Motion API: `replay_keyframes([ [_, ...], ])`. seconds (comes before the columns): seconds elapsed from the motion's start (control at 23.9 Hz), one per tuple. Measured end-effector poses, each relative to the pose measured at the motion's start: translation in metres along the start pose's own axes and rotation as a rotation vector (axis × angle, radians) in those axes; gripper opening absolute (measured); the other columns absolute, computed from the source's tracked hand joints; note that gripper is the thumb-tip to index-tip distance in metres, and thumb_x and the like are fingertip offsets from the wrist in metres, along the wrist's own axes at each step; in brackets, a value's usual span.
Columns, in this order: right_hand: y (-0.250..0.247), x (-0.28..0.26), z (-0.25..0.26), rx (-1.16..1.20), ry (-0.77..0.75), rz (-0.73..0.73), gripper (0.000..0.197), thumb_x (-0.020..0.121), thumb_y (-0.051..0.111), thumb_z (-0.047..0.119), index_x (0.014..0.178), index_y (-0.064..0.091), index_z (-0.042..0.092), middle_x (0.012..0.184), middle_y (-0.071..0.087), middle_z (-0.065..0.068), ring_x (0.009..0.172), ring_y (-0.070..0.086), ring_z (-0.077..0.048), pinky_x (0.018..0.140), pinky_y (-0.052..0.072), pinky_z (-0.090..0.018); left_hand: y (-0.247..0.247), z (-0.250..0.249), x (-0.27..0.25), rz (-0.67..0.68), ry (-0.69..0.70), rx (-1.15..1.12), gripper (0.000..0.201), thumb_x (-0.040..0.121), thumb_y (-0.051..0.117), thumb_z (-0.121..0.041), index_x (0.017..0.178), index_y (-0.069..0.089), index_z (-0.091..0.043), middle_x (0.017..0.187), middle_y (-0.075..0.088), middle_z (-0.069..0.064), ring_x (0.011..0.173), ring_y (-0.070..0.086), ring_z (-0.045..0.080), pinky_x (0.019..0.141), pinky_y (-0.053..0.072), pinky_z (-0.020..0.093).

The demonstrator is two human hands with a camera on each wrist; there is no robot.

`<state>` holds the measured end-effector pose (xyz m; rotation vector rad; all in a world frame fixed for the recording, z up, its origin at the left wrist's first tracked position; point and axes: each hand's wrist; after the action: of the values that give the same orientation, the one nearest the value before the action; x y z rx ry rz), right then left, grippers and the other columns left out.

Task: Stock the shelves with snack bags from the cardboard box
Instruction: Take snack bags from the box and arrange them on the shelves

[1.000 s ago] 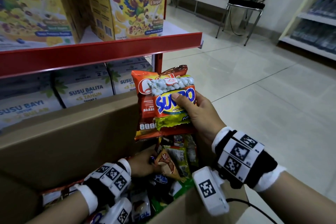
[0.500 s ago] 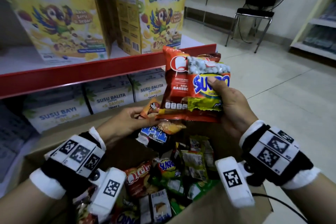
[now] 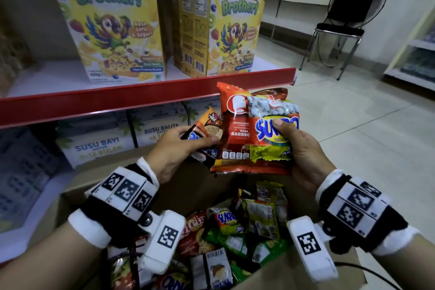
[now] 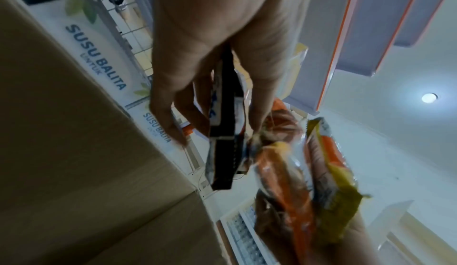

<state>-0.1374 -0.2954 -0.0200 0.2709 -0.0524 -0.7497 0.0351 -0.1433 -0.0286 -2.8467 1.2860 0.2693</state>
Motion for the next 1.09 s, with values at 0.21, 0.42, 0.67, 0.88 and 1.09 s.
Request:
replay_keyframes([
  [0.21, 0.000, 0.001, -0.001, -0.007, 0.034, 0.004, 0.052, 0.052, 0.074, 0.043, 0.091, 0.071, 0.010, 0.087, 0.075, -0.012, 0.070, 0.072, -0.022, 0.072, 0.058, -0.039, -0.002, -0.004, -0.002, 0.048, 0.001, 0.009, 0.046, 0.067, 0.076, 0.003, 0.107, 0.058, -0.010, 0.102, 0.068, 0.015, 0.086, 0.069, 0.031, 0.072, 0.057, 0.045],
  [0.42, -0.001, 0.003, -0.001, -0.015, 0.048, 0.038, 0.056, 0.050, 0.076, 0.044, 0.094, 0.071, 0.009, 0.089, 0.075, -0.013, 0.071, 0.072, -0.022, 0.067, 0.060, -0.037, -0.010, -0.001, -0.004, 0.069, 0.113, -0.079, 0.043, 0.056, 0.079, -0.017, 0.096, 0.069, -0.006, 0.094, 0.074, 0.014, 0.088, 0.070, 0.030, 0.073, 0.060, 0.033],
  [0.67, 0.005, 0.003, -0.009, -0.063, 0.054, 0.027, 0.049, 0.062, 0.081, 0.041, 0.097, 0.071, 0.008, 0.091, 0.074, -0.016, 0.075, 0.072, -0.026, 0.076, 0.057, -0.041, -0.016, 0.004, 0.000, 0.147, -0.010, -0.213, 0.050, 0.067, 0.074, -0.015, 0.114, 0.059, -0.013, 0.105, 0.073, 0.011, 0.091, 0.072, 0.025, 0.070, 0.060, 0.037],
  [0.88, 0.007, 0.003, -0.013, -0.108, 0.063, 0.008, 0.057, 0.056, 0.078, 0.045, 0.100, 0.070, 0.009, 0.093, 0.074, -0.015, 0.078, 0.072, -0.027, 0.077, 0.056, -0.041, -0.025, -0.001, 0.009, -0.012, 0.190, -0.076, 0.048, 0.069, 0.075, -0.018, 0.112, 0.056, -0.009, 0.095, 0.071, 0.007, 0.074, 0.070, 0.014, 0.054, 0.055, 0.024],
  [1.09, 0.007, 0.004, -0.013, -0.108, 0.065, -0.012, 0.060, 0.048, 0.078, 0.048, 0.092, 0.070, 0.008, 0.087, 0.075, -0.014, 0.071, 0.072, -0.024, 0.068, 0.057, -0.036, -0.032, 0.003, 0.010, -0.210, 0.246, -0.063, 0.027, 0.078, 0.064, -0.045, 0.095, 0.065, -0.024, 0.097, 0.074, -0.001, 0.095, 0.068, 0.018, 0.085, 0.053, 0.038],
])
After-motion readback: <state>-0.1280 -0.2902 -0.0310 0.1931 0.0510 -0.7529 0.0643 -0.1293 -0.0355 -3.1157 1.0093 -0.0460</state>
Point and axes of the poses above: each hand's wrist, its own x-axis towards the middle knuckle, its own y-axis out of the palm, z = x × y
